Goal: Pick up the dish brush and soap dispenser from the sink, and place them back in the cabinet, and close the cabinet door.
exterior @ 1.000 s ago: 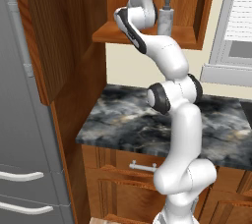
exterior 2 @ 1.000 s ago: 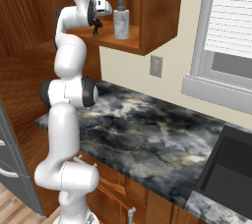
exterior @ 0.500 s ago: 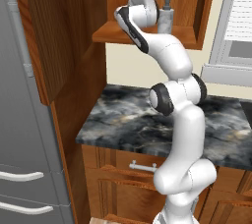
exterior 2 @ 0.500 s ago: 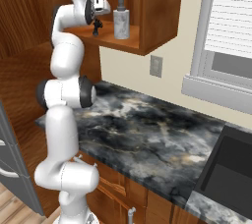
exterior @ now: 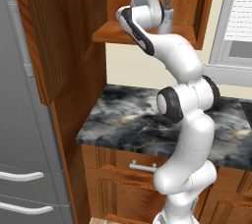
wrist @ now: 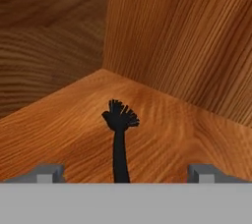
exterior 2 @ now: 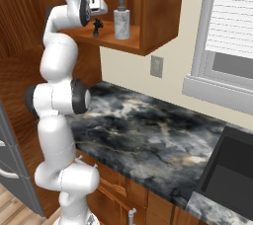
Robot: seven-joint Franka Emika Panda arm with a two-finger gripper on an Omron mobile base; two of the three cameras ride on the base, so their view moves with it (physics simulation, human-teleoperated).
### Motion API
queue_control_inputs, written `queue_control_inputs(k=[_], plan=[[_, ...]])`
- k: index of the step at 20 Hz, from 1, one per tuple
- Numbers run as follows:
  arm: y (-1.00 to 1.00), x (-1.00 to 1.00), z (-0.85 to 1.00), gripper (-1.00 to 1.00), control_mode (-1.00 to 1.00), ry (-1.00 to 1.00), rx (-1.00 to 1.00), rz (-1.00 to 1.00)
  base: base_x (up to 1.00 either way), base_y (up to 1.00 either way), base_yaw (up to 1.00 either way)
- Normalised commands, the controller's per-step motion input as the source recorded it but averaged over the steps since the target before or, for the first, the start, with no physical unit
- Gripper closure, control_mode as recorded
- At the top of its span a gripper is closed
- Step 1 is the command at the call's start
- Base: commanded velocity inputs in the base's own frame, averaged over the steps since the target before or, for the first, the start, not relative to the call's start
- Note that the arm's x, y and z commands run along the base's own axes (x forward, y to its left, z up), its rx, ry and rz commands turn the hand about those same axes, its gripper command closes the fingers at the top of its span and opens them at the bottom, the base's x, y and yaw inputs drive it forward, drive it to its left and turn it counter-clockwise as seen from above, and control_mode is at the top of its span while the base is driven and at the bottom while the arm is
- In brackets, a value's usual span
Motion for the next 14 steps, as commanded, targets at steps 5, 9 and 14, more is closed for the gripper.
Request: queue_control_inputs(k=[5,9,14], plan=[[0.0,-0.46,0.0,-1.0,-1.0,-0.06,-0.01,0.0,0.0,0.0,0.0],[0.0,-0.49,0.03,-1.0,-1.0,-0.01,-0.04,0.0,0.0,0.0,0.0],[0.0,-0.41,0.1,-1.0,-1.0,0.0,-0.09,0.0,0.0,0.0,0.0]])
